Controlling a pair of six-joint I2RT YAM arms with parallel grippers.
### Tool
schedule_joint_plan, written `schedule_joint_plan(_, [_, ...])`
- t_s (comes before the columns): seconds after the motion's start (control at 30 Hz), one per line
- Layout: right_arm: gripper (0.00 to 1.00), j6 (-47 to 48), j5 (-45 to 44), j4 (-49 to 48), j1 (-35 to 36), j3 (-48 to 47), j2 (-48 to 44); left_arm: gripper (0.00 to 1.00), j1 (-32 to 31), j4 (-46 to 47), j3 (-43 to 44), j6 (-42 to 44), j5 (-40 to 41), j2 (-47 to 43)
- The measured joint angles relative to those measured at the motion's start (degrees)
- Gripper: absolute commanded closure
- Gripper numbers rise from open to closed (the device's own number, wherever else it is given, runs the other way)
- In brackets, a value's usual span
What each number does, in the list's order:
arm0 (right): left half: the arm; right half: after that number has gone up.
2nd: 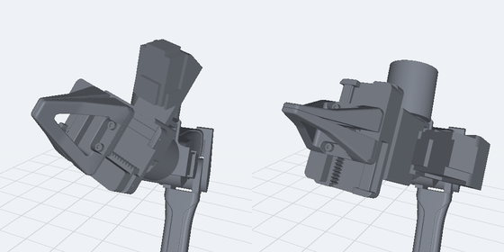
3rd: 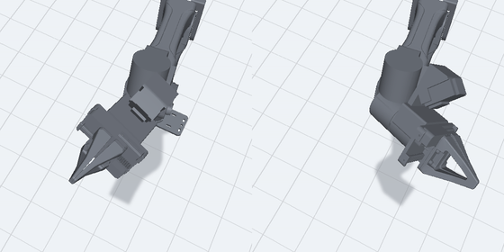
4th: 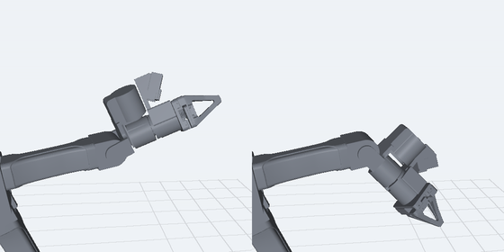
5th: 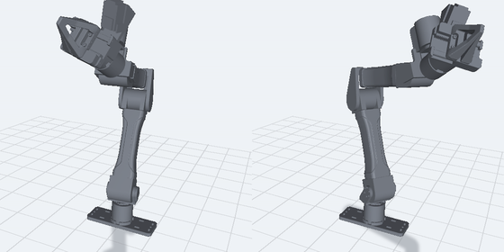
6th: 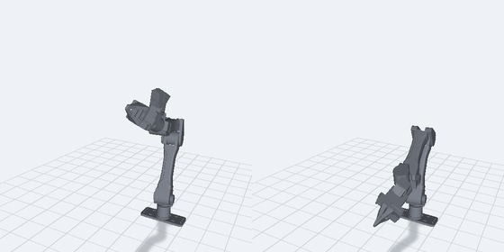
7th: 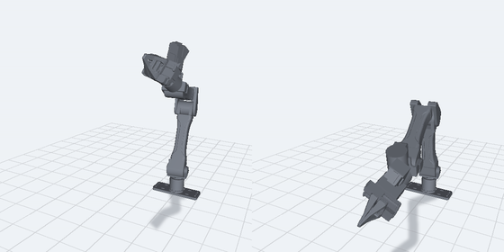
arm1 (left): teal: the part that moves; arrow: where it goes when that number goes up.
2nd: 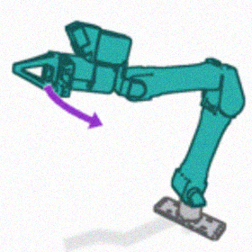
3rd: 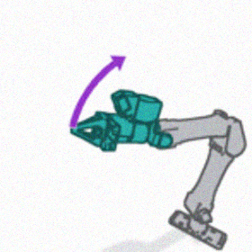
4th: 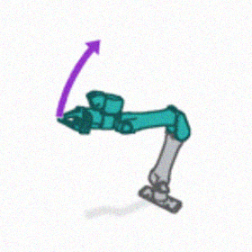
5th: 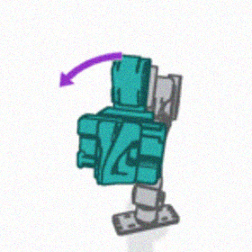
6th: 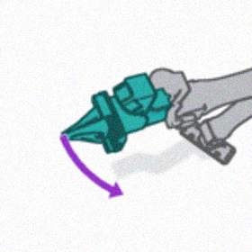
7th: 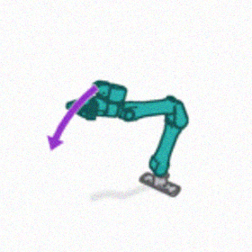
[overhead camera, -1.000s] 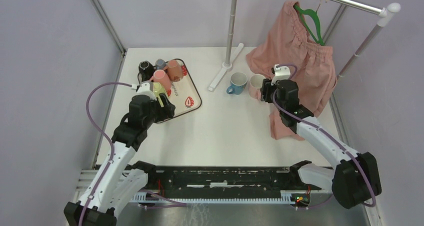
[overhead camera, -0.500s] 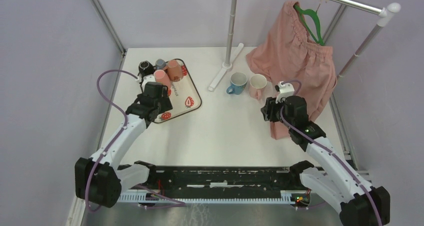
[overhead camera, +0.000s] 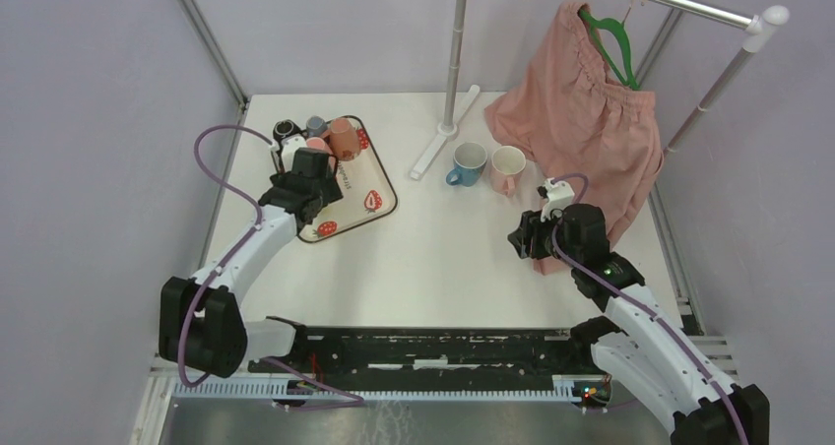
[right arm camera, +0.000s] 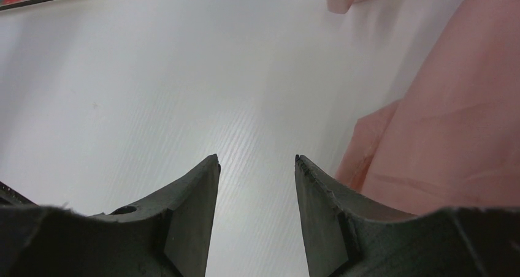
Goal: Turn the mug right side up
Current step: Turn over the cup on the tray.
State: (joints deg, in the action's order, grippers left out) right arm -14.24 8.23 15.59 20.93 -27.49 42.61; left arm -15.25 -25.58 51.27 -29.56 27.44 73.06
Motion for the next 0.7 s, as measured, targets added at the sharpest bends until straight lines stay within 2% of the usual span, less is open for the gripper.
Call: schedule_joint_plan(0.7, [0.44, 0.7, 0.8, 0.0, 0.0, 0.9, 0.1, 0.19, 0.0, 4.8, 2.5, -1.1, 4.7, 13.5])
